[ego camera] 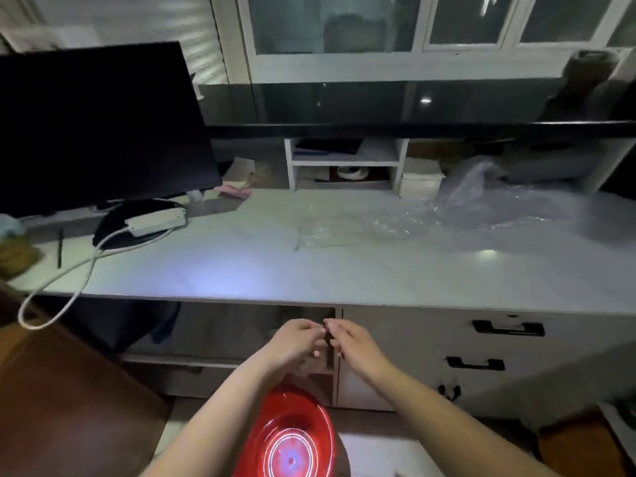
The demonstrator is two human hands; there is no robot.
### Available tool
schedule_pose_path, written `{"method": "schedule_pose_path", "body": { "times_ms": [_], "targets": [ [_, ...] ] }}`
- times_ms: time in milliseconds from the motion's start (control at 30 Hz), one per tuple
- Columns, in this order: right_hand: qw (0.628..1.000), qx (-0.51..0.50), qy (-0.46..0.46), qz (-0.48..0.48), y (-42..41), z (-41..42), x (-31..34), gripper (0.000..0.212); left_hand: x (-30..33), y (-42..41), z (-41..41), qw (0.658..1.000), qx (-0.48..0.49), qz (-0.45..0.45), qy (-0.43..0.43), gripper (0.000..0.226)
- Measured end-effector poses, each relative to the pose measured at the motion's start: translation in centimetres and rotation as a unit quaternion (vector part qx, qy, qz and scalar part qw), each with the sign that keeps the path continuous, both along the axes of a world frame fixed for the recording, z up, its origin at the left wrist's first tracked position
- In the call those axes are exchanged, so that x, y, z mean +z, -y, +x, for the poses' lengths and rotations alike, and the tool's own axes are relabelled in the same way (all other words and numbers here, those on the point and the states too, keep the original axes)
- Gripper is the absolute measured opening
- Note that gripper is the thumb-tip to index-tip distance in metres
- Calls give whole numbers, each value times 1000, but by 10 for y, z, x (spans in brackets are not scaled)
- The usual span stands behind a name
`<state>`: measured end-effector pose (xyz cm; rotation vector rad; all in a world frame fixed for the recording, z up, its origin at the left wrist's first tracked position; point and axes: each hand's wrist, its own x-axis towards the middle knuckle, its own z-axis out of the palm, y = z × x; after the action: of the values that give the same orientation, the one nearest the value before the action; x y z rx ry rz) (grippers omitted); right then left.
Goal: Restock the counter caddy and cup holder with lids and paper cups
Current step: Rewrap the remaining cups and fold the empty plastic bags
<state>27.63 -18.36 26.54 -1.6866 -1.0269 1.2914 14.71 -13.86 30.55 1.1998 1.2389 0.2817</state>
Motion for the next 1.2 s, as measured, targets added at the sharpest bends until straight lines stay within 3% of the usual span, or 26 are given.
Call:
{"method": "schedule_pose_path", "body": {
  "times_ms": [200,467,833,1033,1200],
  "targets": [
    [993,-87,-35,74,27,41,101,21,83,21,50,992,-53,115,18,17],
    [975,-159,-14,154,54,159,169,25,150,30,172,983,-100,136,68,20],
    [955,-244,-34,163,72,359,192,21,167,35,374,973,-147,146,106,19],
    [952,-269,-45,140,61,428,183,20,160,20,438,972,-160,136,104,18],
    [952,-281,-44,112,26,466,175,19,138,-30,472,963,-169,198,70,16]
  ]
}}
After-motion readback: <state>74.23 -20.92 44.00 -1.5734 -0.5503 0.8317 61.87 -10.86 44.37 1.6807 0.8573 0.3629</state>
